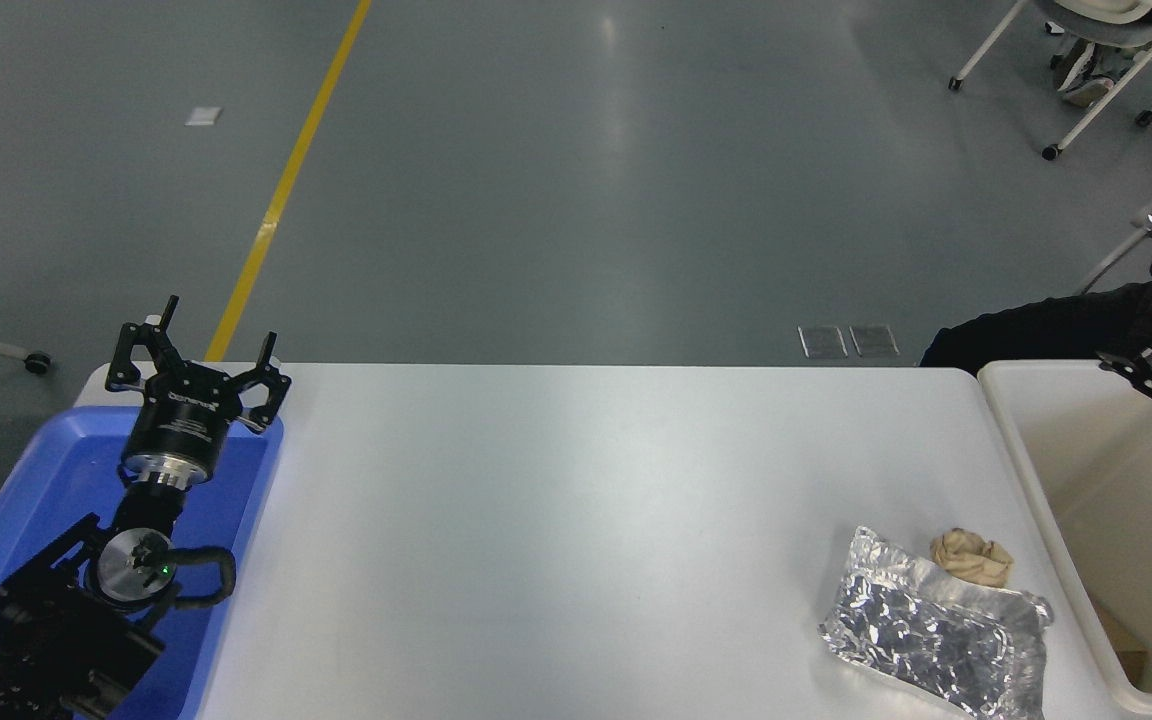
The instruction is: Pick up paper cup place in dustbin
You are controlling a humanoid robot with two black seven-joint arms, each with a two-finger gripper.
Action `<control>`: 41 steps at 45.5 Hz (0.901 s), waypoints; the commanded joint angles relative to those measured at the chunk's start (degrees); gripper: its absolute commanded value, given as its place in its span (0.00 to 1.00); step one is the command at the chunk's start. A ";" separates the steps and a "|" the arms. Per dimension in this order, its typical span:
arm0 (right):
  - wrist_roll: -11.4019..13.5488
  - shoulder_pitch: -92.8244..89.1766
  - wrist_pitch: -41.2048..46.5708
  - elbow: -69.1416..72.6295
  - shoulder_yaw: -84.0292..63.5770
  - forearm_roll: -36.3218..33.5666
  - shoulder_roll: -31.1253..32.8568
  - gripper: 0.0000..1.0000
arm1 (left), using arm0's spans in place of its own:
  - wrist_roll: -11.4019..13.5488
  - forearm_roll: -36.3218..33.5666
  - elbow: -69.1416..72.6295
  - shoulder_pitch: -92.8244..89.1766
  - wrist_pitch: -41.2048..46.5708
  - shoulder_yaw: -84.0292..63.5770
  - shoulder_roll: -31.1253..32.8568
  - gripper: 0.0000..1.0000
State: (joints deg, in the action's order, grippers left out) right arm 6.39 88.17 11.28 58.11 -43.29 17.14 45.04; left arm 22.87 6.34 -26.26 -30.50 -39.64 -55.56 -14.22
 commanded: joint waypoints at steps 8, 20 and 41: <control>0.02 33.64 22.82 22.47 -18.14 -3.86 -14.53 1.00 | 0.07 -0.01 0.07 0.18 0.17 0.02 -0.02 1.00; 0.02 44.98 29.50 29.69 -18.14 -12.74 -26.66 1.00 | 0.07 0.08 0.07 0.18 0.17 -0.07 -0.02 1.00; 0.02 47.36 32.22 30.83 -15.95 -17.05 -32.47 1.00 | 0.07 0.08 0.07 0.18 0.26 -0.07 -0.02 1.00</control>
State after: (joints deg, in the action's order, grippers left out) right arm 6.42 133.70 42.27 87.98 -60.32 2.12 15.54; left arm 22.94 6.39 -26.19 -30.33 -39.42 -55.63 -14.24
